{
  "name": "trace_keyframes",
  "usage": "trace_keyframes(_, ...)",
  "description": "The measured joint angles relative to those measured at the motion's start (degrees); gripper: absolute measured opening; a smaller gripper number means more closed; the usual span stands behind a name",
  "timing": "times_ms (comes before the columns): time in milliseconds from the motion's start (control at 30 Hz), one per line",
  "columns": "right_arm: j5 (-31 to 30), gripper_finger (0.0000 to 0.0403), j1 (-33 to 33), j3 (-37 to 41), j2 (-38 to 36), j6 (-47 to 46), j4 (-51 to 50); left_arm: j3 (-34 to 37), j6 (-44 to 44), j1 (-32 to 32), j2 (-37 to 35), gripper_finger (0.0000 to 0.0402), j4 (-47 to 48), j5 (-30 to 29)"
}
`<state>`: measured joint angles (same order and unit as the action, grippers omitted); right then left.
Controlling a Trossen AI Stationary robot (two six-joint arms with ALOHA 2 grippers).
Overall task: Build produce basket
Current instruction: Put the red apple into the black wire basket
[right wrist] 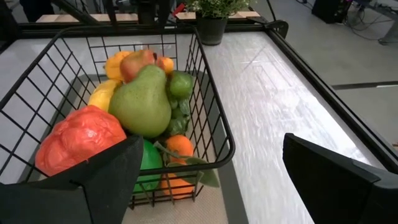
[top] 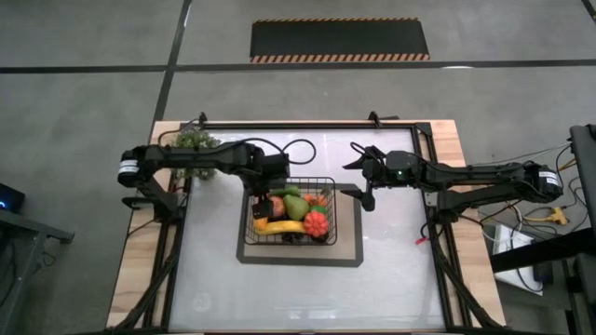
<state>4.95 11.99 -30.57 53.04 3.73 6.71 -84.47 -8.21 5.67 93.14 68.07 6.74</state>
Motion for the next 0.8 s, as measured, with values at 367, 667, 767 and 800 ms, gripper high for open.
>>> trace_keyframes(367, 0.00, 0.0368, 0.00, 0.07, 0.00, -0.30, 0.07, -0.15, 9.85, -0.81, -0.13, 0.0289, -0.91, -0.28)
trace_keyframes(667, -0.02, 0.0368, 0.00, 1.36, 0.00, -0.33, 1.74, 1.14, 26.20, -4.69, -0.17, 0.0195, -6.24, 0.06)
trace_keyframes(767, -0.02, 0.0368, 0.00, 1.60, 0.00, -0.31, 1.68, 1.43, 27.05, -4.76, -0.17, 0.0129, -6.71, 0.86)
trace_keyframes(800, -0.02, 0.0368, 0.00, 1.60, 0.00, -0.32, 1.70, 1.88, 27.06, -4.76, -0.17, 0.0106, -7.15, 0.92)
